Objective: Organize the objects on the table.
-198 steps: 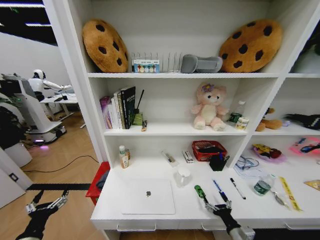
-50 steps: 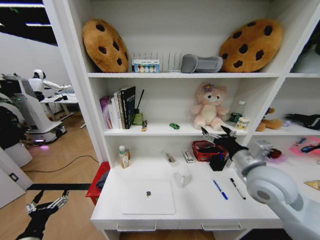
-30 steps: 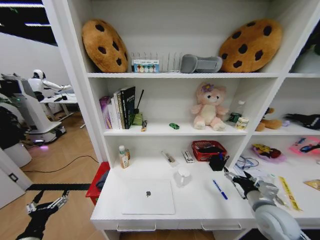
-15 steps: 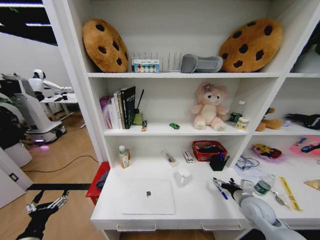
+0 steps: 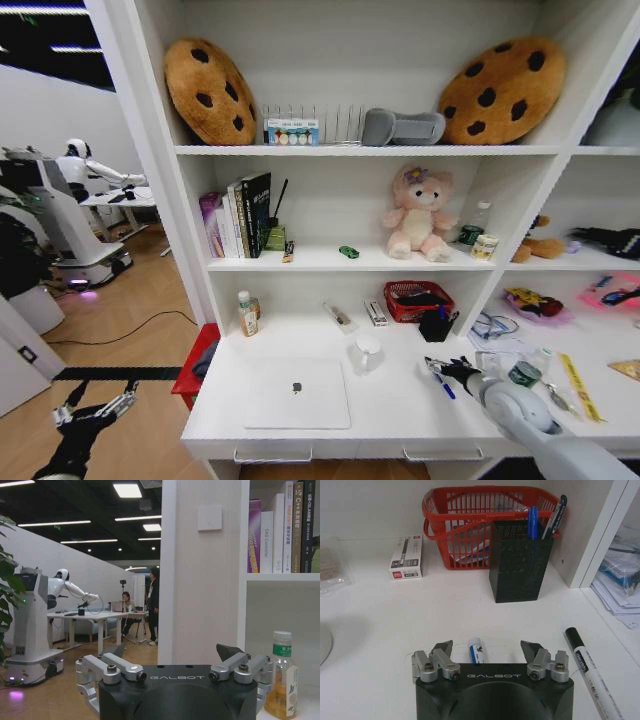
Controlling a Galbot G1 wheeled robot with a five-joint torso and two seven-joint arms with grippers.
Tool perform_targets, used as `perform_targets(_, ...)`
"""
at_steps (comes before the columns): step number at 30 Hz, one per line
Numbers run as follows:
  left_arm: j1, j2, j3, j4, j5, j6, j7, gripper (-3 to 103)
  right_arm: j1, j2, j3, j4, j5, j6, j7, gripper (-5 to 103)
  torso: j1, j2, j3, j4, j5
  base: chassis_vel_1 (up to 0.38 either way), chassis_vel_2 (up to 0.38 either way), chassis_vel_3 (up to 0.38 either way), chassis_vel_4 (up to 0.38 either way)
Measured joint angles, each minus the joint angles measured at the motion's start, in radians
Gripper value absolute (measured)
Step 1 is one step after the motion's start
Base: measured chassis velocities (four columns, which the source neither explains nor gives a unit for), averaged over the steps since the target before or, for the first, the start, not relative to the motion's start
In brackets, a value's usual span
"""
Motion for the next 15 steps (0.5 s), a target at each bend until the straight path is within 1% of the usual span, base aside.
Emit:
perform_targets(3,0.000,0.000,0.000,0.000,0.000,0.000,0.000,100,0.017,0.006,-0.021,-0.025,-0.005,0.006,-0.006,73,0.000,0.000,0.000,-0.0001,-0.0001,0.000,0.000,0.000,0.000)
perform_targets(5,0.000,0.000,0.000,0.000,0.000,0.000,0.000,100,0.024,0.008,-0.030,-0.033,-0.007,0.009,-0.010,74,0.000,0.000,0.000,-0.0001,0.0000,0.000,0.000,0.000,0.000)
perform_targets(6,0.000,0.000,0.000,0.000,0.000,0.000,0.000,100,0.029,0.010,-0.037,-0.041,-0.010,0.015,-0.014,78,0.000,0.000,0.000,0.0000,0.0000,0.000,0.000,0.000,0.000)
perform_targets(7,0.000,0.000,0.000,0.000,0.000,0.000,0.000,100,0.034,0.013,-0.046,-0.049,-0.017,0.023,-0.017,74,0.000,0.000,0.000,0.0000,0.0000,0.000,0.000,0.000,0.000)
perform_targets(8,0.000,0.000,0.000,0.000,0.000,0.000,0.000,100,0.038,0.016,-0.055,-0.056,-0.024,0.032,-0.021,69,0.000,0.000,0.000,0.0000,0.0000,0.000,0.000,0.000,0.000)
perform_targets(10,0.000,0.000,0.000,0.000,0.000,0.000,0.000,100,0.040,0.018,-0.061,-0.061,-0.028,0.037,-0.023,69,0.000,0.000,0.000,0.0000,0.0000,0.000,0.000,0.000,0.000)
perform_targets(13,0.000,0.000,0.000,0.000,0.000,0.000,0.000,100,0.049,0.025,-0.075,-0.072,-0.036,0.043,-0.025,52,0.000,0.000,0.000,0.0000,-0.0002,0.000,0.000,0.000,0.000)
perform_targets(14,0.000,0.000,0.000,0.000,0.000,0.000,0.000,100,0.049,0.025,-0.075,-0.072,-0.036,0.043,-0.025,52,0.000,0.000,0.000,0.0000,-0.0002,0.000,0.000,0.000,0.000)
perform_targets(15,0.000,0.000,0.000,0.000,0.000,0.000,0.000,100,0.052,0.027,-0.080,-0.074,-0.037,0.044,-0.025,47,0.000,0.000,0.000,0.0000,-0.0003,0.000,0.000,0.000,0.000)
